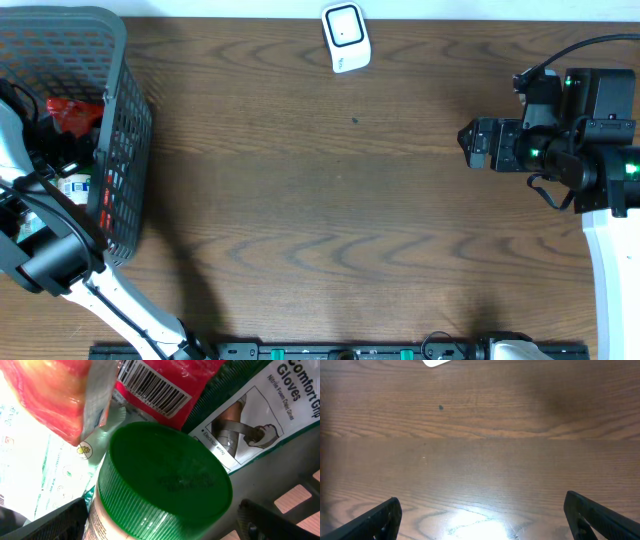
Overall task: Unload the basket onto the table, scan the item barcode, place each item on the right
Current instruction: 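Reach the left gripper into the basket toward the green-lidded jar, then grasp the green-lidded jar with the left gripper and lift it out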
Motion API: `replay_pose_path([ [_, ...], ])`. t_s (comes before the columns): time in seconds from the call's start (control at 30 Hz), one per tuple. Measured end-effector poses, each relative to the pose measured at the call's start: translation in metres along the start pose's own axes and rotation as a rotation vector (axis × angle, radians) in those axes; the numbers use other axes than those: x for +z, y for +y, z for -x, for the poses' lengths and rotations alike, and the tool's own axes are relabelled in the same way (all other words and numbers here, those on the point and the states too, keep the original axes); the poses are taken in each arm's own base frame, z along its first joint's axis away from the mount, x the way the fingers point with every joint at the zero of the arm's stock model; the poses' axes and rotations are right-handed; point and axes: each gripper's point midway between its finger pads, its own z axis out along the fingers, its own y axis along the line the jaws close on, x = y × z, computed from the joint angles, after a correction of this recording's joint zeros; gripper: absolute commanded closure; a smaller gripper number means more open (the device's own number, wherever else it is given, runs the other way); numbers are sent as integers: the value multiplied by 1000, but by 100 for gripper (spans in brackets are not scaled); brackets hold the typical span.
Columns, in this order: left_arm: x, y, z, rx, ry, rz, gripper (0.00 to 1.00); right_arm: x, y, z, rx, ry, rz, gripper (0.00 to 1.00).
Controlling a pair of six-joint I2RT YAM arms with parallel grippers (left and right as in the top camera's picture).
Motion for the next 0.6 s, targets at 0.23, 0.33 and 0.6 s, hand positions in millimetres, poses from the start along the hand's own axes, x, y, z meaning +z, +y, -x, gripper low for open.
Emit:
replay_pose_path([
  [0.23,0,-1,0,0,0,-5,2,0,0,0,0,0,0,1],
  [0.33,0,-3,3,-1,-11,-19,0,0,0,0,0,0,0,1],
  [0.6,1,-1,2,-1,-8,-9,14,0,0,0,0,0,0,1],
])
